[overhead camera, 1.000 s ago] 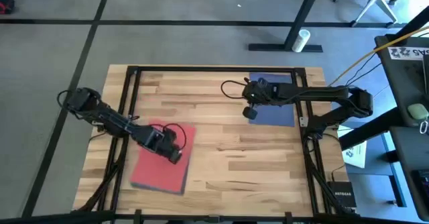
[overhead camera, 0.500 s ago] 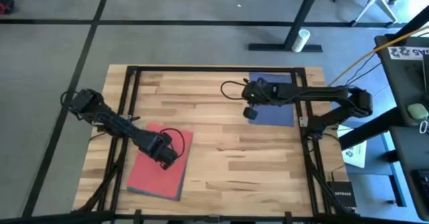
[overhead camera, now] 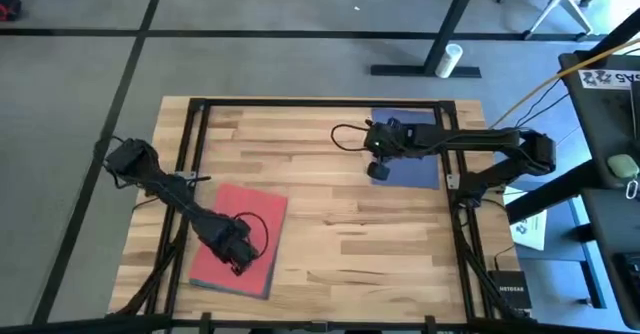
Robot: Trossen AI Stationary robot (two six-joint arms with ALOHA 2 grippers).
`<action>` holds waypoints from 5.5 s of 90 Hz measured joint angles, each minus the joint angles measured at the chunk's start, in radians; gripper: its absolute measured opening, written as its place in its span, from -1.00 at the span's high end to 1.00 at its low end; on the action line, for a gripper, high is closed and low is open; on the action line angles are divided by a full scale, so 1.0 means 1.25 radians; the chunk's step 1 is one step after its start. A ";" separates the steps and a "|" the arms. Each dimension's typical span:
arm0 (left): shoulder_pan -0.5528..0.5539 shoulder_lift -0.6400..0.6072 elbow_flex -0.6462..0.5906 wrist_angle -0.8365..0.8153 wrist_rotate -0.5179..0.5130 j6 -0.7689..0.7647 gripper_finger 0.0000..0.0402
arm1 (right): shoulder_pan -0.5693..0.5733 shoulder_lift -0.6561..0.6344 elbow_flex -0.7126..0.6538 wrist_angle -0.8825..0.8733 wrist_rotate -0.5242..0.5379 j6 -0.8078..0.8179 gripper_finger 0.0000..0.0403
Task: Organize paper
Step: Move the blue paper to the top left of the table
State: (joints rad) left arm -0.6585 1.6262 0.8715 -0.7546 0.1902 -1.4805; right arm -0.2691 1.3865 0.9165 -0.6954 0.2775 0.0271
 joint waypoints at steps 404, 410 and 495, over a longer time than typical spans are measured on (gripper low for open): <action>0.701 0.251 0.314 0.426 -0.216 1.418 1.00 | -0.141 -0.211 -0.140 0.101 -0.139 0.097 1.00; 0.700 0.279 0.314 0.449 -0.215 1.417 1.00 | -0.141 -0.211 -0.140 0.101 -0.140 0.097 1.00; 0.758 0.096 0.124 0.308 -0.262 1.334 1.00 | -0.141 -0.211 -0.140 0.096 -0.145 0.079 1.00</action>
State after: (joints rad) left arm 0.2889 1.7458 1.0264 -0.3699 -0.1370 0.1876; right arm -0.4454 1.1233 0.7418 -0.5754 0.0963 0.1259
